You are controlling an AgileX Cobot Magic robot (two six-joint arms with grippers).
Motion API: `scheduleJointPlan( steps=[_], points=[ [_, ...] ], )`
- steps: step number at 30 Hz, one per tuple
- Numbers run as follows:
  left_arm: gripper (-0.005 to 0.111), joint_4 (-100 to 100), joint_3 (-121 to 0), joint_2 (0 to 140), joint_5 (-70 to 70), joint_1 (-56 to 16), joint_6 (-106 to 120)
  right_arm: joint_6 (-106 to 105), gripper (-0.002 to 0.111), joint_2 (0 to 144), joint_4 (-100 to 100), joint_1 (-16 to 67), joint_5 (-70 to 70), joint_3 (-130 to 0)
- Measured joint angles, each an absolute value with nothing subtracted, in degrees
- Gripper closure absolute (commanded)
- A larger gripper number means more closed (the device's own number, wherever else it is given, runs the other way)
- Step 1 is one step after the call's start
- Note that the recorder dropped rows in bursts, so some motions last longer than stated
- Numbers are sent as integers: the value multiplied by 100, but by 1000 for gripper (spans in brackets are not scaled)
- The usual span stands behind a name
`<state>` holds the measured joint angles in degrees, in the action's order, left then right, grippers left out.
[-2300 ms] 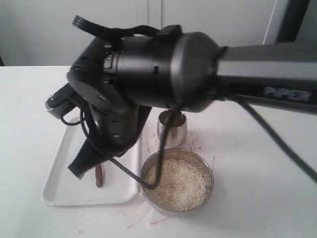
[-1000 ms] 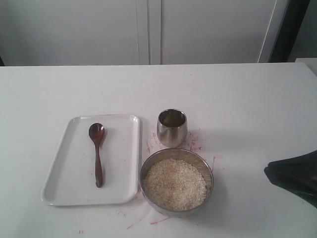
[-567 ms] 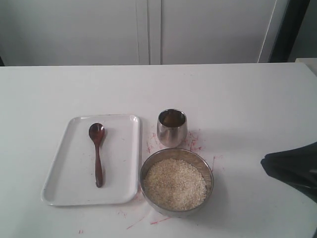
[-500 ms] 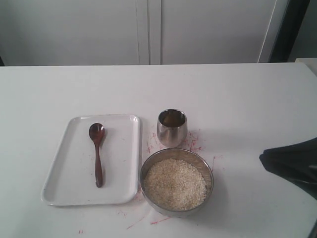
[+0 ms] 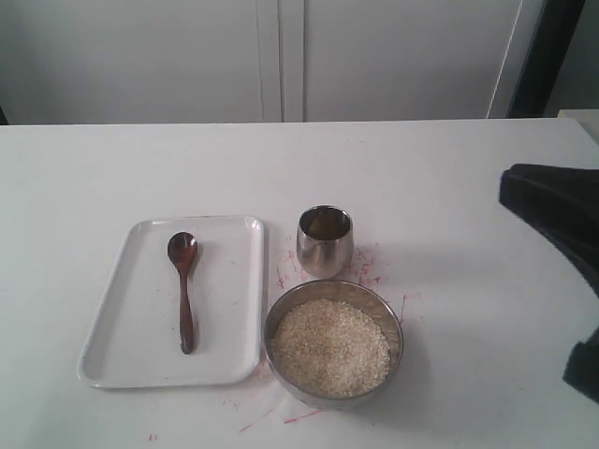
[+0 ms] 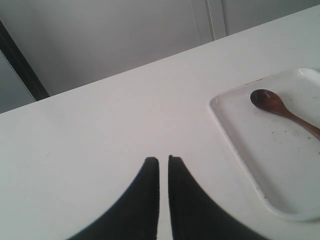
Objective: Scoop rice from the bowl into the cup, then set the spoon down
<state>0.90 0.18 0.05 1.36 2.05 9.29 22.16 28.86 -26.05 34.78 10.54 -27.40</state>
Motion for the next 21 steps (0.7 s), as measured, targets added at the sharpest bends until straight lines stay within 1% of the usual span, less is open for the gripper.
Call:
scheduleJointPlan(
  steps=[1,2,4,7,9,13,16,21],
  points=[
    [92,90,18,5,136,205,929,2360,108,2785,-2605,3295,865,-2629],
    [92,90,18,5,136,205,929,2743,108,2563,-2605,2844,576,-2360],
    [92,90,18,5,136,205,929,3178,108,2253,-2605,2270,274,-2049],
    [92,90,18,5,136,205,929,3409,108,1886,-2605,1565,-215,-1748],
    [92,90,18,5,136,205,929,3590,108,1624,-2605,953,-657,-1592],
    [92,90,18,5,136,205,929,4029,108,1448,-2605,109,-871,-1376],
    [92,90,18,5,136,205,929,4158,108,1352,-2605,-181,-909,-1218],
    [92,90,18,5,136,205,929,4184,108,1347,-2605,-238,-943,-1087]
  ],
)
